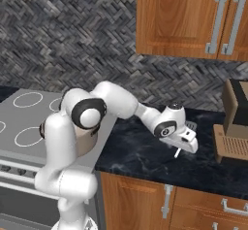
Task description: Put the broccoli and corn in the pot. Retrieve the spatula and lightly stir the vegetables in the pot.
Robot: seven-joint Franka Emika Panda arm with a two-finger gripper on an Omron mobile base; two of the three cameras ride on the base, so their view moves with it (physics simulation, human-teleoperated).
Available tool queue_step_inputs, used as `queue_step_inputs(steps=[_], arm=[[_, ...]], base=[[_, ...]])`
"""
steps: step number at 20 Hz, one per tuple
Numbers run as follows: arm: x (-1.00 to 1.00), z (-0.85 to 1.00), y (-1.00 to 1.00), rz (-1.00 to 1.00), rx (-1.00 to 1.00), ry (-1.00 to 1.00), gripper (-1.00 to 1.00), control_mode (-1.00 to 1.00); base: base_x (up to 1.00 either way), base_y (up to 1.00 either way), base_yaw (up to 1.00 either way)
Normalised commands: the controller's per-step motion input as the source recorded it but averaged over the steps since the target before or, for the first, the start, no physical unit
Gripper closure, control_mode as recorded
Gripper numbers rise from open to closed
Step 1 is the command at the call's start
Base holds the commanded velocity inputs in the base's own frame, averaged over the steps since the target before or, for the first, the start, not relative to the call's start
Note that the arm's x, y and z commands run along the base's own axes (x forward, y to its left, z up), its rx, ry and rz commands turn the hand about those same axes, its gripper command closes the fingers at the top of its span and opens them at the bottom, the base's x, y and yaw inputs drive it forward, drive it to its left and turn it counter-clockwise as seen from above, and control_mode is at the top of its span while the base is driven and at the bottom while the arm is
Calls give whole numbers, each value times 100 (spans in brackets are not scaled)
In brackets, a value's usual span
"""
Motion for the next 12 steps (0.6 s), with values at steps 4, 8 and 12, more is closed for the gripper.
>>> queue_step_inputs(steps=[4,8,12], arm=[[17,-20,-26,0,9,9,-100,-100],[-3,-18,-3,0,7,0,-100,-100],[-3,-21,23,0,1,0,-100,-100]], base=[[0,0,0],[0,0,0],[0,0,0]])
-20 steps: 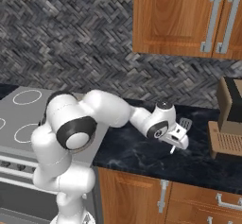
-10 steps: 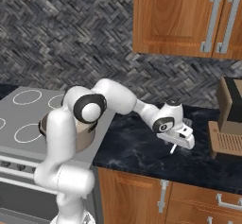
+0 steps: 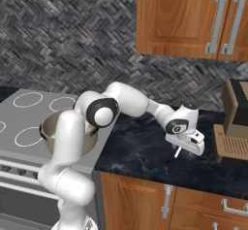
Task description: Put the broccoli and corn in the pot. Retrieve the spatula and lightly stir the vegetables in the pot.
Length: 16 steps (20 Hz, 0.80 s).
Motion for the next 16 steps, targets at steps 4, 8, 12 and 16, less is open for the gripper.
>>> queue_step_inputs(steps=[4,8,12,16], arm=[[0,-21,35,0,-1,0,-100,-100],[1,-25,23,0,0,0,-100,-100],[0,-25,3,0,0,-4,-100,-100],[-13,-35,19,0,0,-1,100,-100]], base=[[0,0,0],[0,0,0],[0,0,0],[0,0,0]])
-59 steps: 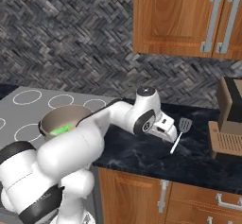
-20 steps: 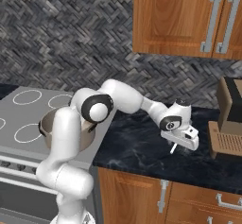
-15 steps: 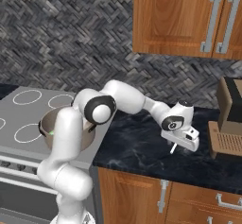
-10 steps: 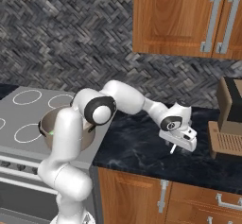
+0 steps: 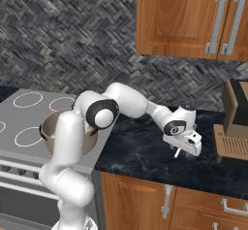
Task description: Put the broccoli and corn in the pot. Retrieve the spatula and lightly stir the vegetables in the pot.
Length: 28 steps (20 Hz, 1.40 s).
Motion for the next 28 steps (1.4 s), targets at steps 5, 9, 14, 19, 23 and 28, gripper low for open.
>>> queue_step_inputs(steps=[5,9,14,19,23,28], arm=[[-41,-32,29,0,-7,-1,100,-100],[-36,-27,35,0,-9,0,100,-100],[-35,-16,33,0,-8,-4,100,-100],[-16,34,27,0,-4,-8,100,-100],[-28,55,24,0,-1,-4,100,-100],[-33,59,26,0,0,-6,100,-100]], base=[[0,0,0],[0,0,0],[0,0,0],[0,0,0],[0,0,0],[0,0,0]])
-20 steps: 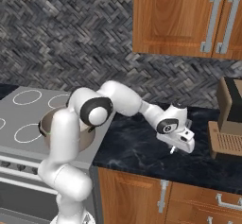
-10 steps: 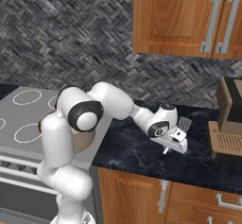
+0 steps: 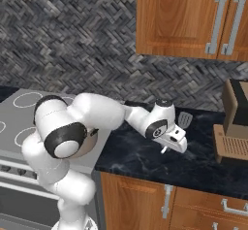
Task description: Put the broccoli and corn in the pot. Retrieve the spatula and lightly stir the vegetables in the pot.
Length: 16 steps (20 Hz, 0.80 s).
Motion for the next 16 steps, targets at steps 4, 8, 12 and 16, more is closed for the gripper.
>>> queue_step_inputs(steps=[4,8,12,16], arm=[[-38,57,27,0,-1,-6,100,-100],[-31,62,35,0,0,-2,100,-100],[-32,69,37,0,0,3,100,-100],[-40,53,27,-1,9,6,100,-100]], base=[[0,0,0],[0,0,0],[0,0,0],[0,0,0]])
